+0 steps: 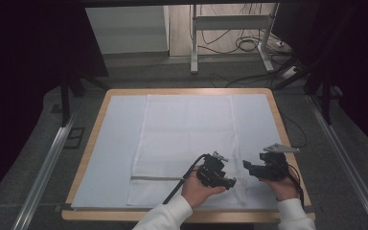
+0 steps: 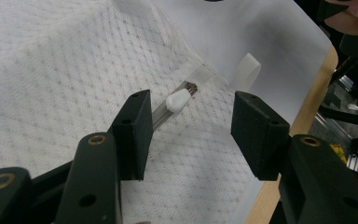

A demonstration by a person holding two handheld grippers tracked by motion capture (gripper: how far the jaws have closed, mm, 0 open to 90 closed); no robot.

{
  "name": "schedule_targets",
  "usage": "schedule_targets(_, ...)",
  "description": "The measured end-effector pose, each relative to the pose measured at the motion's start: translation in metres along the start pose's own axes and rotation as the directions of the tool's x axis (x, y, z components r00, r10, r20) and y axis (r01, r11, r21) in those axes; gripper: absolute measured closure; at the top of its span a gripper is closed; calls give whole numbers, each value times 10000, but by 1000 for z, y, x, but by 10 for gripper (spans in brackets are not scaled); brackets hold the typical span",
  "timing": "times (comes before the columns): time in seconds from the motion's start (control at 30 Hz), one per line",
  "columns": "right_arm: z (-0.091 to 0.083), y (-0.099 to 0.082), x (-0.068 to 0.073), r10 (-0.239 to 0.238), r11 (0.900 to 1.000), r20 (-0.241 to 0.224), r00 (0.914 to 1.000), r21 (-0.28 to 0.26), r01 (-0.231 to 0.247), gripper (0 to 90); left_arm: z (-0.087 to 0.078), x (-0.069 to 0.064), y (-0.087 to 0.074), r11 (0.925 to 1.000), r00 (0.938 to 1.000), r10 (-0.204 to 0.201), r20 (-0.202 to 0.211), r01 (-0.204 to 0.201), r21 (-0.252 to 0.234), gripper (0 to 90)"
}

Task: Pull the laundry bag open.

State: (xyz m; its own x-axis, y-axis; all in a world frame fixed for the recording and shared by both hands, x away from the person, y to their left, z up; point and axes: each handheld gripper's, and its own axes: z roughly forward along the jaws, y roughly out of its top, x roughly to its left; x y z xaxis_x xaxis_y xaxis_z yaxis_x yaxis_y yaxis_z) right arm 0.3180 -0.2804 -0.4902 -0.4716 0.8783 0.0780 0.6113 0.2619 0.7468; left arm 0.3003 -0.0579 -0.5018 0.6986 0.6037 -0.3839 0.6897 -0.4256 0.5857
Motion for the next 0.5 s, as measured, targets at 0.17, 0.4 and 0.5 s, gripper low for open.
schedule_targets(0.17,0,0,-1,4,10000,30,10000,-7,-4,236,6,0,1,9998,9996,-143,223,140,136,502)
schedule_targets(0.4,0,0,-1,46,10000,70,10000,44,-46,236,12,3,4,9991,9989,-372,297,366,191,578)
schedule_targets(0.5,0,0,-2,54,10000,69,10000,38,-54,237,13,3,4,9991,9987,-390,322,385,165,598)
